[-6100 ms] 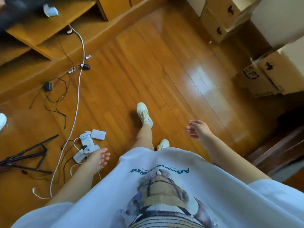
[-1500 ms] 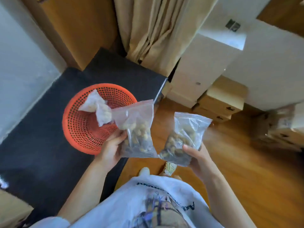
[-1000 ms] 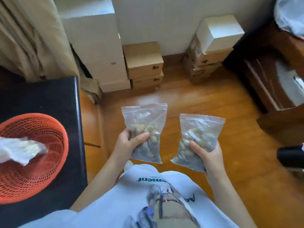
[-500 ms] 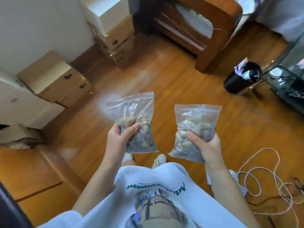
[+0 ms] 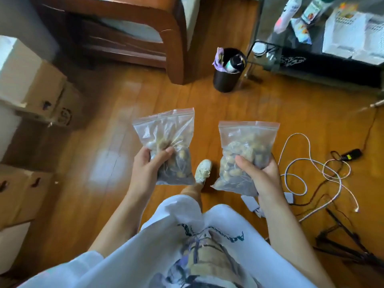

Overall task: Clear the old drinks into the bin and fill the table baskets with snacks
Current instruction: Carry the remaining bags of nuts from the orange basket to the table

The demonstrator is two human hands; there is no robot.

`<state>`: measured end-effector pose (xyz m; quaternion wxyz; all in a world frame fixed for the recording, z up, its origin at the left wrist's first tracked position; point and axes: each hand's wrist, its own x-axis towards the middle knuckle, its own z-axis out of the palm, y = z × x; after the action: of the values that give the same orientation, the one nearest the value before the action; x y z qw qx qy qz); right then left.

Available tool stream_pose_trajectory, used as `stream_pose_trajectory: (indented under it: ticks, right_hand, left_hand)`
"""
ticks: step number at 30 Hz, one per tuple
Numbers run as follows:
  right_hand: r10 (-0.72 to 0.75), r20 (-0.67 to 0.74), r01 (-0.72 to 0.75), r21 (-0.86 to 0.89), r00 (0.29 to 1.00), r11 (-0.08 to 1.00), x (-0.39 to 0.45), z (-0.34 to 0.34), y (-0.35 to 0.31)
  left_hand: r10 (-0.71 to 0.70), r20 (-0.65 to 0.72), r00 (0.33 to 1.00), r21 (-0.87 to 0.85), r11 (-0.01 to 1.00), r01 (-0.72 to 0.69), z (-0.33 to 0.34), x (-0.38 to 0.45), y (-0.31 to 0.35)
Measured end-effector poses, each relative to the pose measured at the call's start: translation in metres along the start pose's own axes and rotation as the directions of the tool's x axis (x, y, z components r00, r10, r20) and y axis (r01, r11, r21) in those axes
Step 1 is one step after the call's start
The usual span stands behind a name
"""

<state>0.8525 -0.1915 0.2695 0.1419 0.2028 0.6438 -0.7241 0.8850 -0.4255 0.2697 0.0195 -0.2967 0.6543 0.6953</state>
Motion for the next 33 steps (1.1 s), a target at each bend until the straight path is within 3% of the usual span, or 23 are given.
stream_pose_trajectory:
  ticks: [6, 15, 23, 33]
  right_hand:
    - [-0.049, -0.153, 0.057, 0.046, 0.987, 0.997, 0.079, -0.042, -0.065]
    - [-0.063, -0.411, 0.139, 0.158, 0.91, 0.978, 0.154, -0.117, -0.109]
    - [0.014, -0.533, 0.125, 0.224, 0.846, 0.967, 0.231, -0.191, -0.13]
    - [-0.034, -0.517, 0.149, 0.182, 0.855, 0.972, 0.334, -0.326, -0.226]
  left_hand:
    - [0.074, 0.208, 0.975, 0.027, 0.996, -0.081, 0.099, 0.092, 0.06]
    - [0.058, 0.531, 0.845, 0.105, 0.985, -0.133, 0.247, 0.179, 0.112]
    - [-0.011, 0.605, 0.796, 0.105, 0.992, -0.066, 0.37, 0.225, 0.127]
    - [0.016, 0.624, 0.781, 0.097, 0.991, -0.097, 0.56, 0.276, 0.172]
